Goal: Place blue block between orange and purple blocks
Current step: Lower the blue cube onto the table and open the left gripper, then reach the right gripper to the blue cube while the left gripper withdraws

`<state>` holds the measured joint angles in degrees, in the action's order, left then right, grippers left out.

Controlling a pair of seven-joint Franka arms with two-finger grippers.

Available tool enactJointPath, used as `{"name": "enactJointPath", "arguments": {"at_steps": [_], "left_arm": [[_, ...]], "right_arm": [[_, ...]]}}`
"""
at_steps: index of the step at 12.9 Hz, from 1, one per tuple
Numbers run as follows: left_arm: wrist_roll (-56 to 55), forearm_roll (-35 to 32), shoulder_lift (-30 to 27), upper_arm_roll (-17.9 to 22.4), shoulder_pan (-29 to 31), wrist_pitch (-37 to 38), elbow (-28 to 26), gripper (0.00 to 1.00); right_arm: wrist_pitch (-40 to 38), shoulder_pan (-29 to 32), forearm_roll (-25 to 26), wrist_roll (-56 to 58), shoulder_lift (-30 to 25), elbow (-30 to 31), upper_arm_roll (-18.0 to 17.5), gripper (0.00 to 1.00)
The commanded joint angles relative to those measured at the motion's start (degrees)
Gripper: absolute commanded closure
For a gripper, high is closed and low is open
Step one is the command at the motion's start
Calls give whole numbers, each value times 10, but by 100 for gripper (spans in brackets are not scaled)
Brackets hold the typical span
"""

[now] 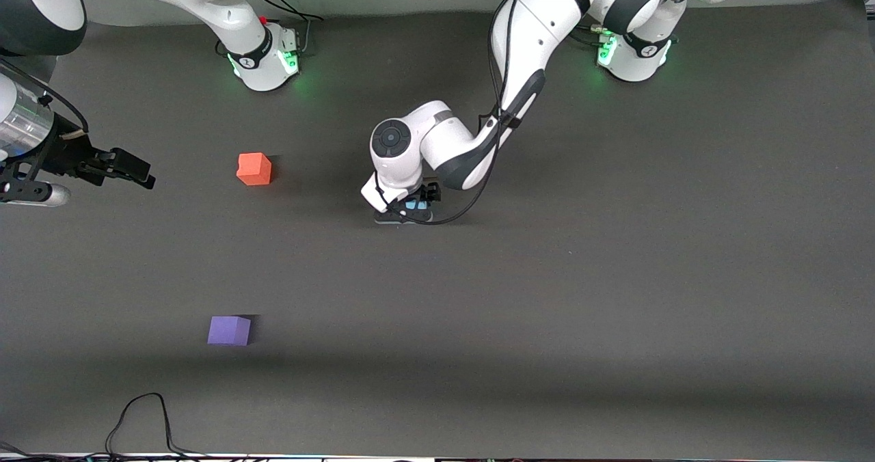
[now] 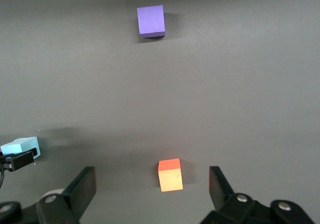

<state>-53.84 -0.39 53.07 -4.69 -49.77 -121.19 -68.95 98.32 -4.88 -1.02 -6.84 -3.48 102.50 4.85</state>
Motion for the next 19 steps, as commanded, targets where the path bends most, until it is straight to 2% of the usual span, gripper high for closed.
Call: {"name": "enactJointPath", "arguments": {"at_steps": [1, 4, 7, 9, 11, 13, 15, 17, 19], "left_arm": [[8, 11, -60, -14, 56, 79, 6, 0], [105, 56, -141, -56, 193, 176, -2, 0], [226, 69, -206, -56, 315, 240, -50, 0], [308, 64, -254, -52, 386, 267, -88, 0], [395, 48, -304, -50, 453, 285, -120, 0], [487, 1, -349, -50, 512, 308, -142, 0], [531, 0, -389, -51, 567, 322, -157, 0], [531, -6, -429, -50, 583, 323, -171, 0], [525, -10, -459, -49, 584, 336, -172, 0]], "right_arm": [[8, -6, 1, -6, -3, 2, 0, 0], [11, -28, 0, -56, -3, -1, -21, 0], [30, -92, -1, -106, 21, -15, -33, 0], [35, -76, -27, -134, 67, -48, -117, 0], [59, -70, -21, -211, 117, -77, -198, 0], [123, -71, 27, -290, 161, -68, -262, 0], [167, -72, 104, -384, 217, -64, -316, 0], [221, -75, 172, -478, 266, -43, -351, 0], [287, -76, 224, -526, 294, 6, -359, 0]]}}
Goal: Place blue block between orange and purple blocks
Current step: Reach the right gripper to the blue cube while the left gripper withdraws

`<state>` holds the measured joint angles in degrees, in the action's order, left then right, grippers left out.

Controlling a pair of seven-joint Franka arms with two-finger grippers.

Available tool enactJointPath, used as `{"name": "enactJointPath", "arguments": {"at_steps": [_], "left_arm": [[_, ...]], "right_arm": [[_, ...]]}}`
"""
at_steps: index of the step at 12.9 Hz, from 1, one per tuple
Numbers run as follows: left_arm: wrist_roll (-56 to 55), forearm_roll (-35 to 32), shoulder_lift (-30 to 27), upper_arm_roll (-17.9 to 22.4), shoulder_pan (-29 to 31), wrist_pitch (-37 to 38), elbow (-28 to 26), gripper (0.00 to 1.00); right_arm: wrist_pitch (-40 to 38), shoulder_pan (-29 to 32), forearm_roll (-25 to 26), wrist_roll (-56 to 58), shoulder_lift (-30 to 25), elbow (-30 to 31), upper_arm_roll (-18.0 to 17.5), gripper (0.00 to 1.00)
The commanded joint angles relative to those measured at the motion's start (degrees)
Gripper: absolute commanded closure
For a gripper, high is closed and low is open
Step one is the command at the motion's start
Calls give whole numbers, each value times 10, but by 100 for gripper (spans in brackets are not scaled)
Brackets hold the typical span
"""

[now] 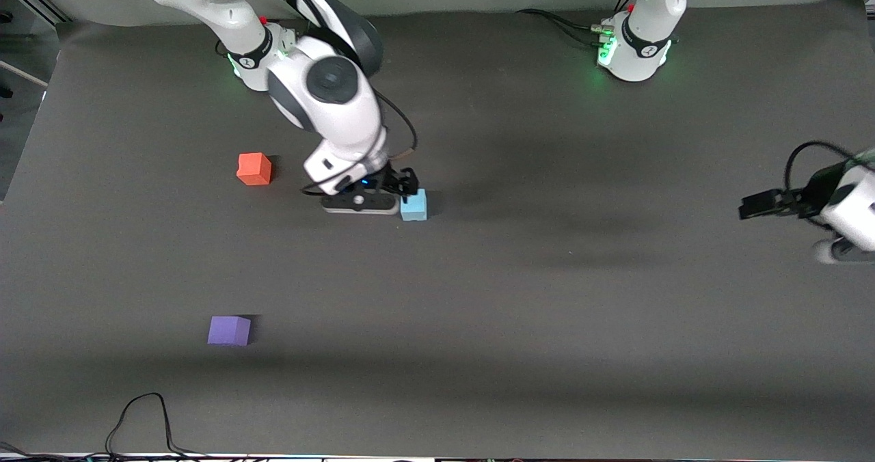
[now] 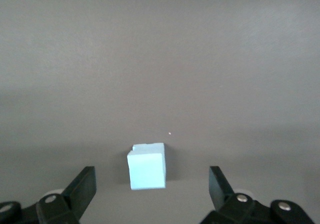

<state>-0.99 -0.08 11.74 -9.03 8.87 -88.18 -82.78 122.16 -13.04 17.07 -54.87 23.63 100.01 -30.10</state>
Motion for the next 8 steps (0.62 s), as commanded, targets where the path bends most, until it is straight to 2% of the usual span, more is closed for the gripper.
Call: {"name": "enactJointPath", "arguments": {"at_steps": [1, 3, 8], "left_arm": [[-4, -21, -58, -5, -3, 14, -33, 0], [-4, -23, -71, -6, -3, 20, -33, 0], [3, -21, -84, -4, -12, 21, -33, 0]], "right_arm": [[75, 6, 51, -57, 35, 49, -9, 0], [107, -7, 61, -85, 63, 60, -9, 0], [142, -31, 183, -208, 138, 61, -9, 0]]}}
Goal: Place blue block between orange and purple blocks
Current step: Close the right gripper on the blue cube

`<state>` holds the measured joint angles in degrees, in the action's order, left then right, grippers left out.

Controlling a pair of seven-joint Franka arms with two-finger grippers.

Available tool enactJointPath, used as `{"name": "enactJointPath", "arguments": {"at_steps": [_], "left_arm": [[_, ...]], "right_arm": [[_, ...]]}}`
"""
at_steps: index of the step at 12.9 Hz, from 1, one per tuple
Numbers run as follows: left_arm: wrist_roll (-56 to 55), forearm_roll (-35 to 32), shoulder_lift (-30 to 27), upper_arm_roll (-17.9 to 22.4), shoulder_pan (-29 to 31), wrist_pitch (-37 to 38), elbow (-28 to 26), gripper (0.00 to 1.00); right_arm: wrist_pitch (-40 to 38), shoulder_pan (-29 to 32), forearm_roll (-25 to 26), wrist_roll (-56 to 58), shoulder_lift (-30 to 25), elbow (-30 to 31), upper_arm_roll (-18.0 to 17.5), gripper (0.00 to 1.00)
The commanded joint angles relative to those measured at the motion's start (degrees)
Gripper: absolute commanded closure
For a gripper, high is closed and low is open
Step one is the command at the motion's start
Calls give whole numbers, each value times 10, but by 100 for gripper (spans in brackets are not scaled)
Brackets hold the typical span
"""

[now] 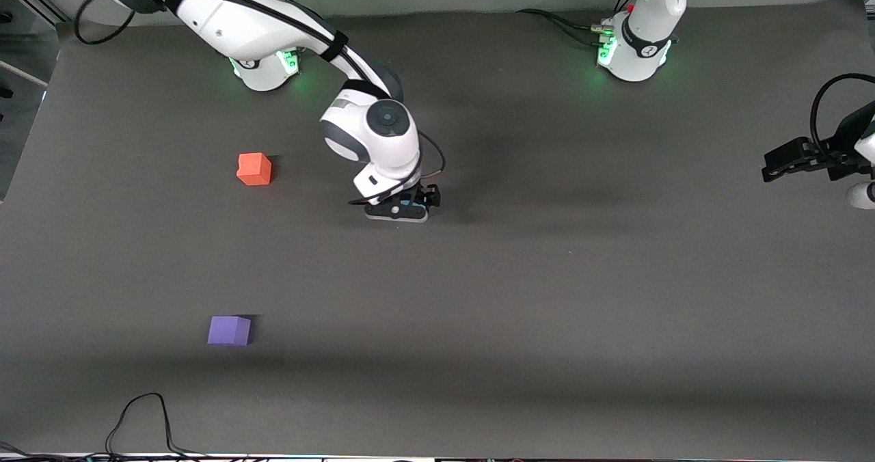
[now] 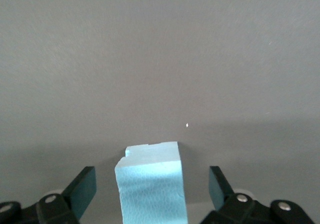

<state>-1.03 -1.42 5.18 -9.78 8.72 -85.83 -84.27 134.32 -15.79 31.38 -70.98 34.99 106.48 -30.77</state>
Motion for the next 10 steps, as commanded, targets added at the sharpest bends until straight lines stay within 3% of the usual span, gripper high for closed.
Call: {"name": "enactJointPath", "arguments": {"at_steps": [1, 3, 4, 5, 6, 7, 10], "left_arm": [[4, -8, -21, 22, -32, -4, -19, 0], [4, -8, -23, 86, -102, -11, -22, 0], [5, -7, -27, 88, -103, -17, -31, 0], [5, -7, -35, 89, -104, -28, -46, 0], [6, -7, -48, 89, -105, -46, -69, 0], [8, -7, -51, 89, -104, -48, -74, 0], [30, -1, -47, 91, -102, -42, -67, 0]], "right_arm": [[27, -5, 44, -56, 32, -4, -3, 0], [27, -12, 44, -57, 32, 5, -3, 0], [27, -12, 44, -57, 32, 10, -3, 9], [26, -10, 44, -57, 28, 16, -3, 44], [24, -8, 44, -55, 25, 21, -3, 72], [20, -6, 44, -56, 22, 21, -3, 80], [-27, 10, 33, -37, -12, 15, -12, 80]]}}
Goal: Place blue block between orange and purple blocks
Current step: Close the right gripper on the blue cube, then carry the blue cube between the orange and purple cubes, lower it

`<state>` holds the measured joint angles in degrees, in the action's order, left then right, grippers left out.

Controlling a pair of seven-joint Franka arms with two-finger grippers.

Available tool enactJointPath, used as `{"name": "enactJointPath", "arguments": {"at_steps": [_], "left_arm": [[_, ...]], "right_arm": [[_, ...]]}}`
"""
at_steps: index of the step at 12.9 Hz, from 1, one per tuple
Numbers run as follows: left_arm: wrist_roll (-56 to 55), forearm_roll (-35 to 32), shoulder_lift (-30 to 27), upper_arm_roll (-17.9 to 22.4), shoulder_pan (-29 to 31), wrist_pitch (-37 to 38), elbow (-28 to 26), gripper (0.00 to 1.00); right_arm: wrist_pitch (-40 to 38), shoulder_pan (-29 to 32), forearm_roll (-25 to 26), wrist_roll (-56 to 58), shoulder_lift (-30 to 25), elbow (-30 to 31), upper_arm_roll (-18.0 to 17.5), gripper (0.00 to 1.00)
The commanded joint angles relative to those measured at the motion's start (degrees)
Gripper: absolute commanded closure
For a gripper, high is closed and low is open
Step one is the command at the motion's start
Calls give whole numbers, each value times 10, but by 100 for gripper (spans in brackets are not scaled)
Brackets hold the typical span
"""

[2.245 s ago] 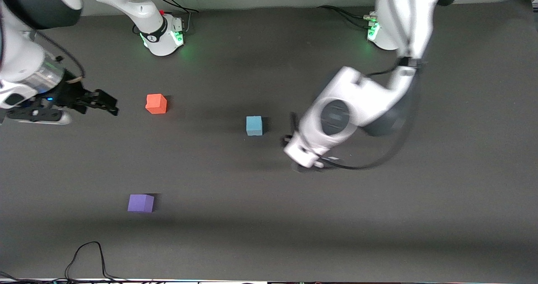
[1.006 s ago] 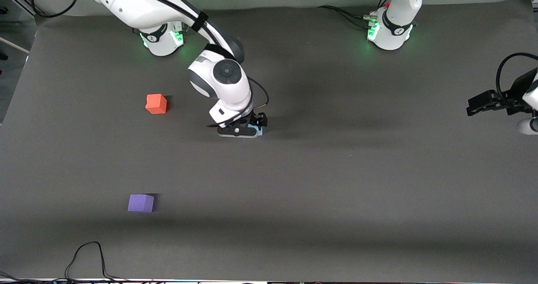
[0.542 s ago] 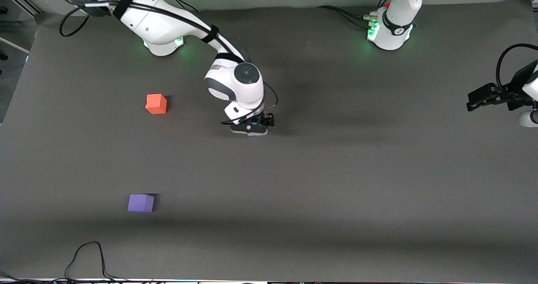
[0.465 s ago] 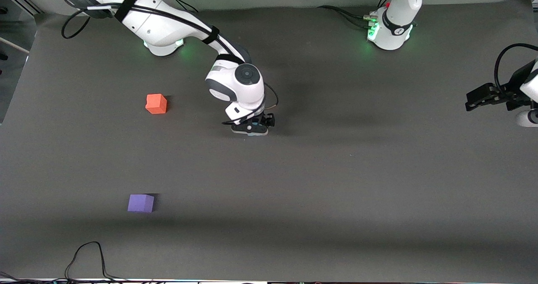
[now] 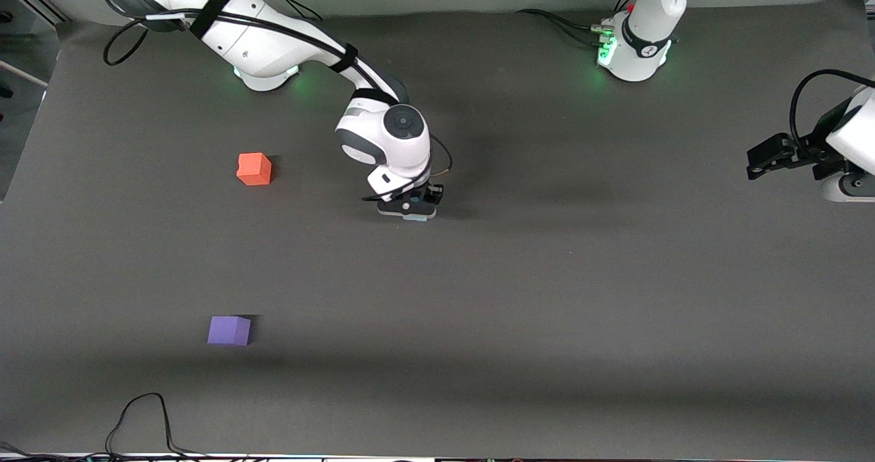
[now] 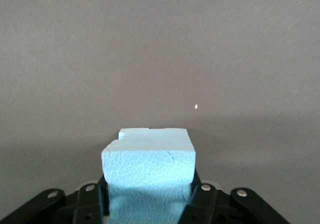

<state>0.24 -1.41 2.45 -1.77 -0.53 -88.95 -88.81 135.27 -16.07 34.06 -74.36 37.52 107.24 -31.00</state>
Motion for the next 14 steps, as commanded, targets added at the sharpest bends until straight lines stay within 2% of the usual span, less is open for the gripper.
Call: {"name": "enactJointPath", "arguments": {"at_steps": [1, 2, 3, 4, 6, 7, 11, 13, 14], "left_arm": [[13, -1, -17, 11, -10, -6, -18, 0], [9, -1, -17, 11, -10, -1, -16, 0], [9, -1, -17, 11, -10, 2, -17, 0], [9, -1, -17, 10, -10, 0, -16, 0], [6, 0, -17, 10, -13, 0, -18, 0], [8, 0, -16, 9, -12, 1, -19, 0], [9, 4, -17, 9, -12, 2, -21, 0], [8, 5, -13, 9, -13, 1, -20, 0], [8, 5, -13, 9, -13, 1, -20, 0]], "right_arm": [[-61, 39, -8, 16, -47, 1, -33, 80], [-78, 56, -36, 40, -63, -4, -45, 80], [-86, 60, -72, 75, -91, -4, -42, 80], [-99, 67, -115, 125, -120, -3, -23, 80], [-114, 67, -226, 230, -188, 2, 46, 79], [-120, 66, -263, 286, -217, 9, 86, 78], [-164, 65, -334, 502, -279, 27, 240, 74], [-150, 64, -343, 599, -291, 69, 312, 74], [-125, 64, -354, 632, -292, 98, 333, 74]]}}
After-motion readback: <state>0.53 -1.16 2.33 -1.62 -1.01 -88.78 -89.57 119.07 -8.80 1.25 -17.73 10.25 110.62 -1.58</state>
